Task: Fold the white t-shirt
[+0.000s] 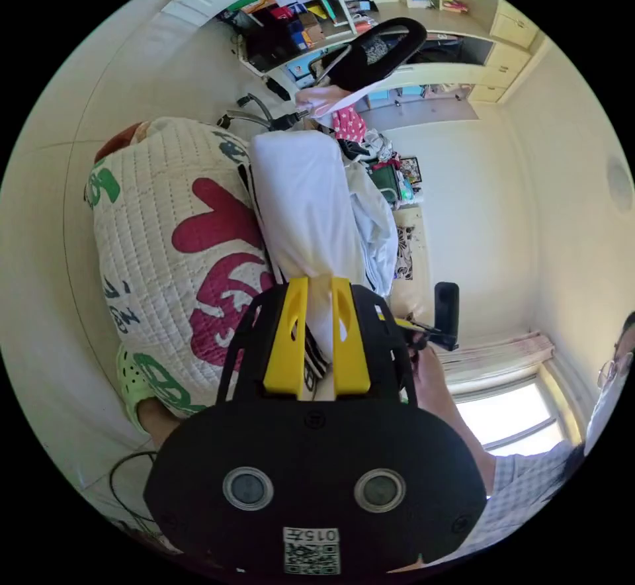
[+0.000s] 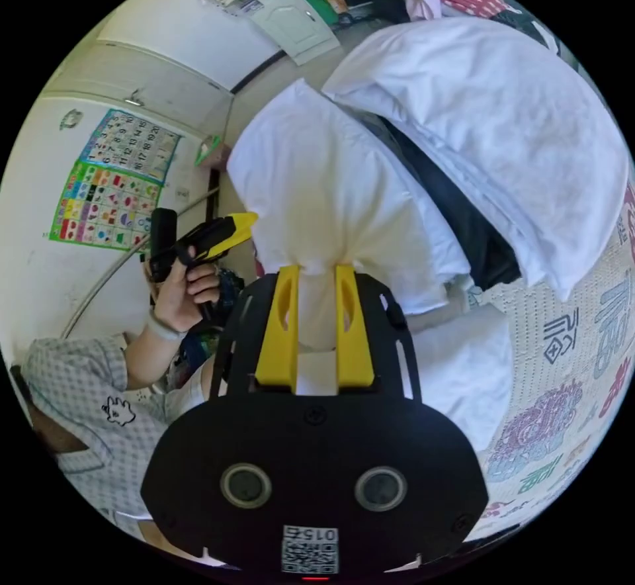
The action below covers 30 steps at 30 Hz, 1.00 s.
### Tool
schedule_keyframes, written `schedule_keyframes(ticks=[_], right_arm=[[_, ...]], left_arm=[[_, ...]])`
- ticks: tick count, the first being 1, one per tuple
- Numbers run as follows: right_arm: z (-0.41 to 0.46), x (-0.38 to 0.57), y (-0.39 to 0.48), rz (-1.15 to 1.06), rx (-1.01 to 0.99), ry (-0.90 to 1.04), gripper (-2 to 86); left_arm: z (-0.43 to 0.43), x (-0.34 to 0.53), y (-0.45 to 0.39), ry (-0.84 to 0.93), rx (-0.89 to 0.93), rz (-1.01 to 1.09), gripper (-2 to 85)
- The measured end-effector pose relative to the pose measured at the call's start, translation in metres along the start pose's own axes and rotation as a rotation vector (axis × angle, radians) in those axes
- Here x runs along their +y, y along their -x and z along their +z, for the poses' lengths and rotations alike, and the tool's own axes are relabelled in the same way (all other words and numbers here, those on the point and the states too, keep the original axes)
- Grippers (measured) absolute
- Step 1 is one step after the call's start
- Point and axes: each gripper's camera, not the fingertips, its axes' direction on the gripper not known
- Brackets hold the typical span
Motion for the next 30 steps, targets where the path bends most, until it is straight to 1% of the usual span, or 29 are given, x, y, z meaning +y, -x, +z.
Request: schedule_keyframes(ticks=[2,5,8,9,10,11,13,15,17,18,20,21,22,23,24,25,26,27,28,29,30], right_arm=[[-0.004,0.002,0.011,0.016,0.038,-0.003,4.5],[-0.033,0.014,0.029,0.01,-0.014,-0.052,1.5],[-0.087,0.04,0.052,-0.036,-0.134,-0.206,0.6],[-0.114,0.054,0.061,-0.052,-0.21,-0.291,0.4],[-0.142,0.069,0.072,-0.082,-0.288,-0.371,0.3],[-0.156,0.078,0.078,-0.102,-0.326,-0.411,0.2],[-0.213,0.119,0.107,-0.182,-0.418,-0.541,0.1],[-0.255,0.157,0.131,-0.248,-0.451,-0.629,0.0],[-0.299,0.202,0.158,-0.316,-0.472,-0.716,0.0],[-0.327,0.234,0.175,-0.347,-0.468,-0.779,0.0],[-0.368,0.285,0.199,-0.369,-0.428,-0.884,0.0],[-0.394,0.32,0.214,-0.364,-0.383,-0.958,0.0],[-0.417,0.356,0.227,-0.345,-0.338,-1.035,0.0],[-0.427,0.373,0.234,-0.335,-0.316,-1.071,0.0],[-0.446,0.407,0.247,-0.32,-0.257,-1.138,0.0],[-0.461,0.438,0.26,-0.3,-0.186,-1.193,0.0],[-0.467,0.452,0.266,-0.285,-0.153,-1.215,0.0],[-0.477,0.477,0.276,-0.249,-0.102,-1.24,0.0],[-0.485,0.498,0.282,-0.2,-0.063,-1.251,-0.1],[-0.487,0.508,0.285,-0.177,-0.046,-1.25,-0.1],[-0.491,0.525,0.289,-0.127,-0.009,-1.24,-0.1]], left_arm=[[-0.003,0.009,-0.004,0.004,0.049,-0.016,2.2],[-0.014,0.021,-0.026,-0.038,0.111,0.036,0.7],[-0.03,0.031,-0.067,-0.09,0.2,0.123,0.3],[-0.034,0.033,-0.077,-0.095,0.221,0.143,0.2],[-0.04,0.038,-0.099,-0.102,0.267,0.192,0.2],[-0.045,0.044,-0.123,-0.095,0.316,0.251,0.3],[-0.051,0.058,-0.166,-0.063,0.386,0.349,0.6],[-0.053,0.078,-0.212,-0.025,0.448,0.474,1.1],[-0.046,0.112,-0.276,0.06,0.523,0.659,2.5],[-0.042,0.122,-0.292,0.09,0.535,0.715,3.0],[-0.021,0.17,-0.346,0.24,0.567,0.89,7.7],[-0.015,0.184,-0.357,0.282,0.565,0.929,9.4],[-0.003,0.216,-0.376,0.362,0.538,1.002,12.4],[0.011,0.253,-0.389,0.414,0.485,1.061,15.0],[0.019,0.272,-0.394,0.434,0.464,1.085,16.0],[0.037,0.313,-0.403,0.476,0.463,1.112,18.0],[0.06,0.353,-0.409,0.536,0.505,1.104,19.7],[0.072,0.374,-0.412,0.576,0.537,1.099,20.6],[0.098,0.416,-0.417,0.663,0.591,1.091,21.3],[0.121,0.452,-0.421,0.707,0.601,1.068,21.3],[0.131,0.468,-0.423,0.711,0.605,1.059,21.1]])
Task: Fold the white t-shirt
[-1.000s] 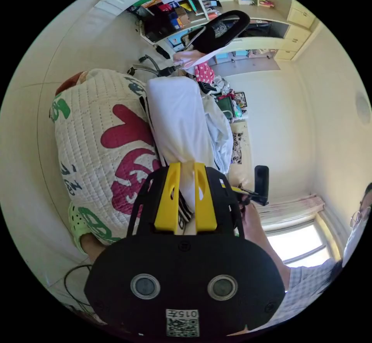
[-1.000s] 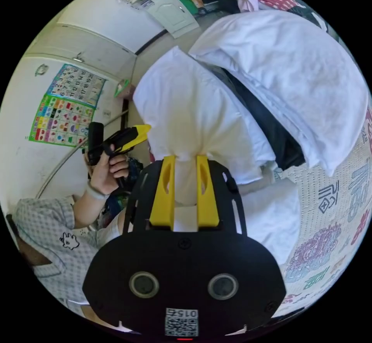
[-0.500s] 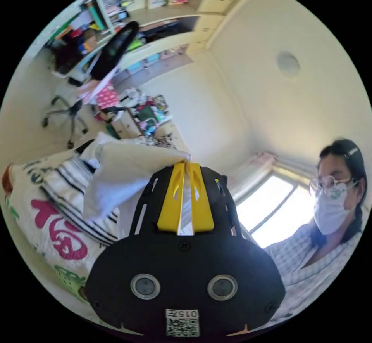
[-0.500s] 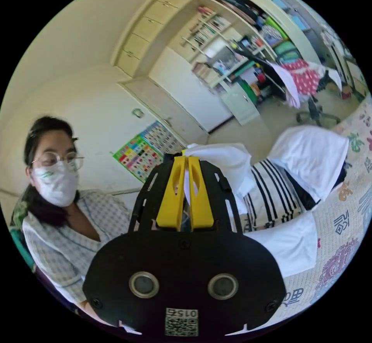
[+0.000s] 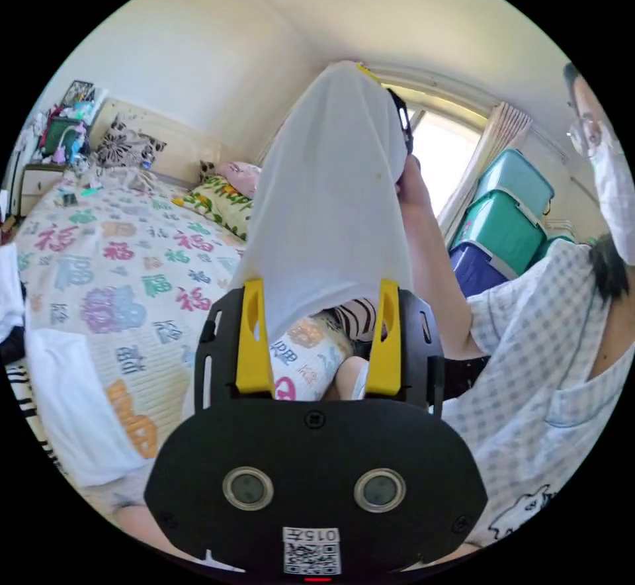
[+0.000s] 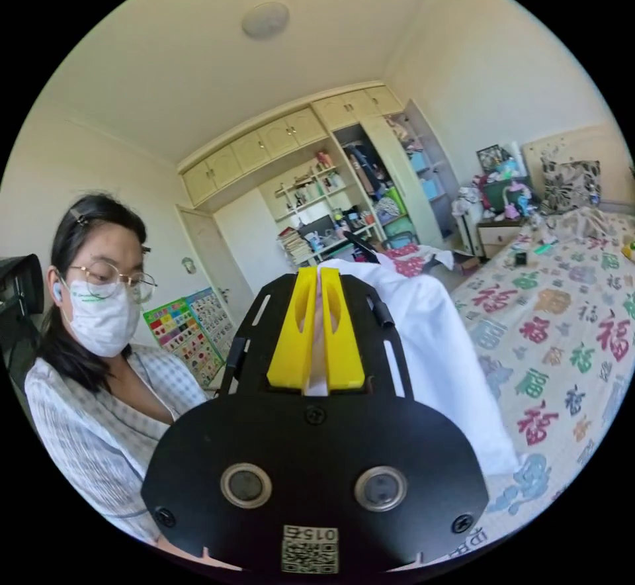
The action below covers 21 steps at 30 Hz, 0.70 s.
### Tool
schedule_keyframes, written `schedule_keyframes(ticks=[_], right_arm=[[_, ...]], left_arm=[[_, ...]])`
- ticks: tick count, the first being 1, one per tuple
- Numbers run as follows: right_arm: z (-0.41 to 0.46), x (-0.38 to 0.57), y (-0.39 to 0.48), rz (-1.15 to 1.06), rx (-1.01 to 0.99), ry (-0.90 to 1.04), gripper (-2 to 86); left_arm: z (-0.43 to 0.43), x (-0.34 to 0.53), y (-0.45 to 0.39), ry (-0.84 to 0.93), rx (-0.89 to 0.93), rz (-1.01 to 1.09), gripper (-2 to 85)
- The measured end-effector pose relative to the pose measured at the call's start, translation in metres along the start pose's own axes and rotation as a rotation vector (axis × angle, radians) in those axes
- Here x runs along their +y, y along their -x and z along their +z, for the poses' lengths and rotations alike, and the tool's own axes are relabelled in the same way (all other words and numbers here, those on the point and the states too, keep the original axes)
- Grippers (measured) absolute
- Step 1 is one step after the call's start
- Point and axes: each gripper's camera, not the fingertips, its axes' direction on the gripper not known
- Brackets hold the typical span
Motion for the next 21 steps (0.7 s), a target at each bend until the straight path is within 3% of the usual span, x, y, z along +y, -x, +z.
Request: schedule_keyframes(ticks=[2,5,7,13,17,21], right_arm=[[-0.027,0.004,0.007,0.036,0.037,-0.014,-0.1],[-0.072,0.004,0.018,0.084,0.095,-0.065,-0.1],[-0.103,-0.001,0.03,0.107,0.172,-0.082,0.0],[-0.183,-0.031,0.078,0.053,0.401,-0.136,-0.1],[-0.197,-0.081,0.095,-0.006,0.366,-0.061,-0.1],[-0.128,-0.146,0.077,-0.041,0.232,0.204,0.2]], left_arm=[[0.064,0.002,-0.005,0.011,0.0,-0.009,18.5],[0.11,-0.001,-0.001,-0.017,0.103,-0.029,4.0],[0.122,-0.008,0.003,-0.048,0.153,-0.036,0.4],[0.165,-0.059,-0.001,0.017,0.216,0.068,0.7],[0.212,-0.085,-0.014,0.002,0.224,0.129,16.0],[0.239,-0.091,0.011,-0.098,0.296,0.051,8.7]])
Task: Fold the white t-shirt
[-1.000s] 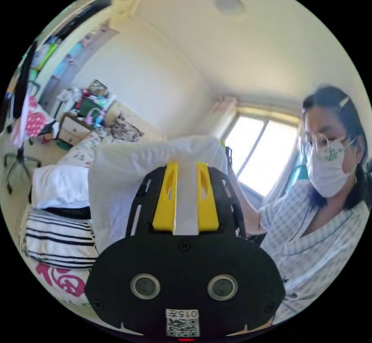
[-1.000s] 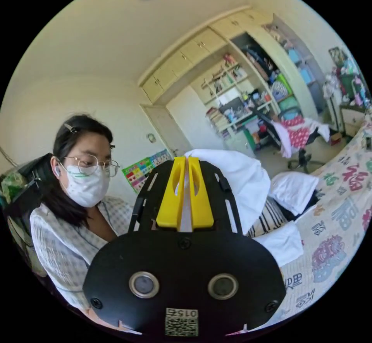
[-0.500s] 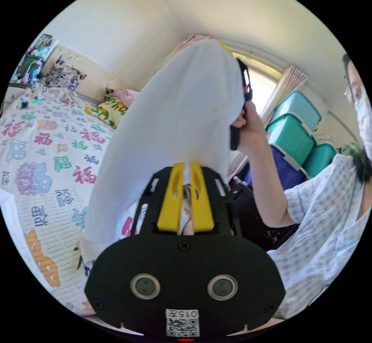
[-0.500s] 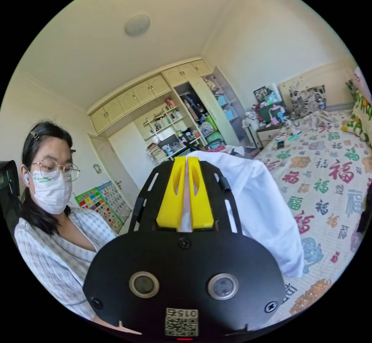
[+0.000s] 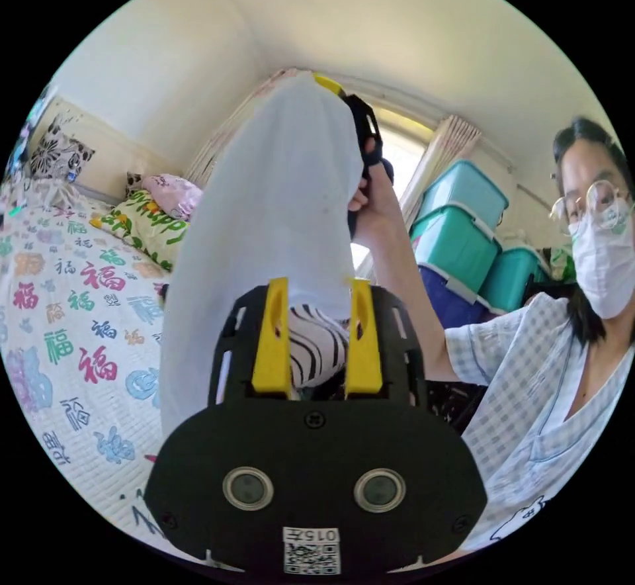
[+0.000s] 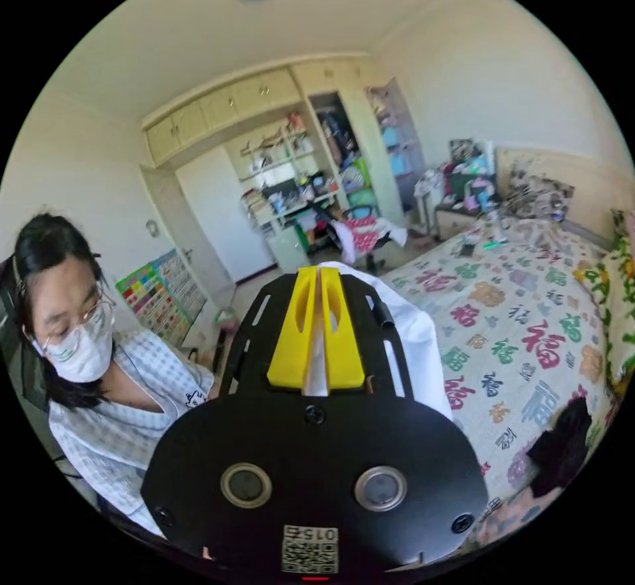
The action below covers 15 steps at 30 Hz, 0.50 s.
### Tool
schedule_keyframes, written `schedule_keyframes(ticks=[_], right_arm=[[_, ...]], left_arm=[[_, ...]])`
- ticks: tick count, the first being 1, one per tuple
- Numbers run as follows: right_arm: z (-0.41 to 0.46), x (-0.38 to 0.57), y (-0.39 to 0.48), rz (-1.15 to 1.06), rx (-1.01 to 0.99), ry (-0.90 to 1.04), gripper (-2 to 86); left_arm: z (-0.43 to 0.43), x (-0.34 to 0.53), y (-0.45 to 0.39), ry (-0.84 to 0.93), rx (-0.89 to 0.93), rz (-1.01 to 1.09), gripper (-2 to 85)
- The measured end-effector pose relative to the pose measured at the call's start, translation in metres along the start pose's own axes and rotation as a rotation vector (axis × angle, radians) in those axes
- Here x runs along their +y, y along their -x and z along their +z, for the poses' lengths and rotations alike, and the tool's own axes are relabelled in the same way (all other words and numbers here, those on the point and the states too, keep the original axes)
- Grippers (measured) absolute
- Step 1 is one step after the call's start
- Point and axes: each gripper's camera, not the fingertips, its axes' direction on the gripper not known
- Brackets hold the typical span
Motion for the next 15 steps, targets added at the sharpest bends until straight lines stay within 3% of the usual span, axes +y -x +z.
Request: schedule_keyframes(ticks=[1,4,8,11,15], right_arm=[[0.034,-0.015,-0.007,-0.008,-0.073,0.103,0.4],[0.123,-0.02,-0.031,0.036,-0.239,0.342,1.3],[0.174,0.022,-0.065,0.169,-0.355,0.385,3.7],[0.166,0.071,-0.095,0.271,-0.238,0.37,5.1],[0.15,0.158,-0.121,0.429,0.021,0.529,6.5]], left_arm=[[-0.006,0.007,0.018,-0.056,-0.005,-0.046,1.2],[-0.034,0.042,0.069,-0.086,-0.114,-0.206,-0.3],[-0.083,0.117,0.132,0.012,-0.466,-0.475,-0.5],[-0.111,0.154,0.163,0.089,-0.665,-0.643,0.6],[-0.101,0.157,0.194,0.175,-0.667,-0.633,8.3]])
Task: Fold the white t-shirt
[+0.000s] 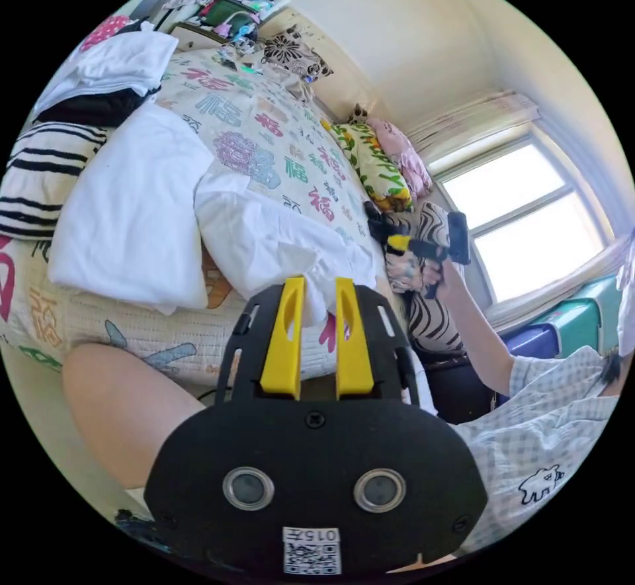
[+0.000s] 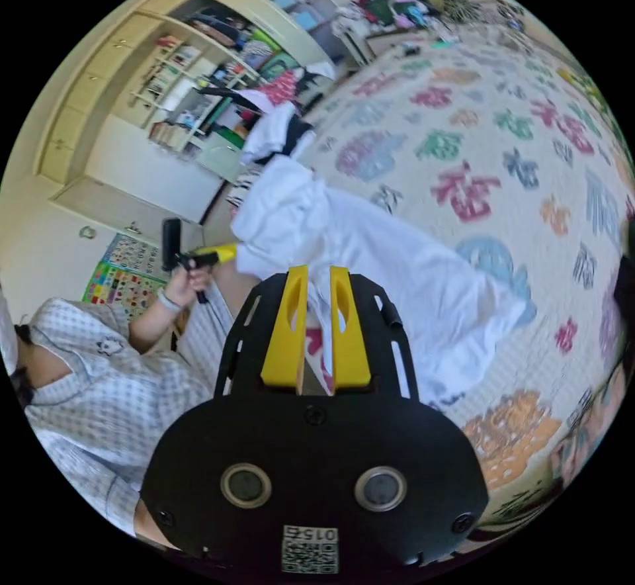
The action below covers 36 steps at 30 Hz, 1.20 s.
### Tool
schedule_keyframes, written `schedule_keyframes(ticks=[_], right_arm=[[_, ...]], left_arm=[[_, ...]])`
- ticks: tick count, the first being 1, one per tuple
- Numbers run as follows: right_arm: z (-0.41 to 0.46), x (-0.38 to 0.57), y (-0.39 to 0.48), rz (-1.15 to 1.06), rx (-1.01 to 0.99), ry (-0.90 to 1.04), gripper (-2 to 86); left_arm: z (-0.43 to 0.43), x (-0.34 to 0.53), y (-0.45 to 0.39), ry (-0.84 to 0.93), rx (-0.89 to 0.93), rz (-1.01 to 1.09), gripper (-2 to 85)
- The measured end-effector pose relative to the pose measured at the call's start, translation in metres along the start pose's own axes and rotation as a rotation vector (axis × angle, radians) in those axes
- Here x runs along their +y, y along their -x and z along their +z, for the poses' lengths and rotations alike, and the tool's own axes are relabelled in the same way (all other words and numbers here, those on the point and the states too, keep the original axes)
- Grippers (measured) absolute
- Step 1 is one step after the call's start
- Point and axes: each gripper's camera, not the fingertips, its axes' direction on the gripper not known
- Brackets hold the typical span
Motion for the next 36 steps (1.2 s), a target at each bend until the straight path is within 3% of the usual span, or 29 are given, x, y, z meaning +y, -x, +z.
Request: schedule_keyframes(ticks=[5,8,12,14,19,22,28,32,36], right_arm=[[0.045,0.064,0.004,0.016,-0.041,0.122,11.0],[0.064,0.089,0.03,-0.023,0.089,0.162,11.2],[0.088,0.1,0.038,-0.03,0.296,0.237,5.8],[0.091,0.1,0.041,-0.044,0.32,0.252,1.7],[0.07,0.12,0.08,-0.199,0.442,0.357,0.1],[0.052,0.134,0.09,-0.218,0.405,0.361,0.7],[0.011,0.122,0.086,-0.265,0.388,0.156,6.9],[0.031,0.11,0.083,-0.356,0.403,0.265,9.1],[0.048,0.105,0.072,-0.381,0.493,0.367,4.9]], left_arm=[[0.087,-0.034,-0.013,0.182,-0.115,0.066,12.8],[0.123,-0.032,-0.029,0.255,-0.234,0.173,12.9],[0.165,-0.03,-0.025,0.347,-0.319,0.209,10.4],[0.182,-0.035,-0.018,0.354,-0.36,0.185,3.9],[0.186,-0.048,-0.016,0.462,-0.233,0.139,0.7],[0.184,-0.057,-0.023,0.564,-0.202,0.179,2.5],[0.184,-0.11,-0.057,0.41,-0.209,0.47,10.2],[0.229,-0.15,-0.066,0.439,-0.241,0.67,12.5],[0.286,-0.175,-0.058,0.549,-0.238,0.757,13.1]])
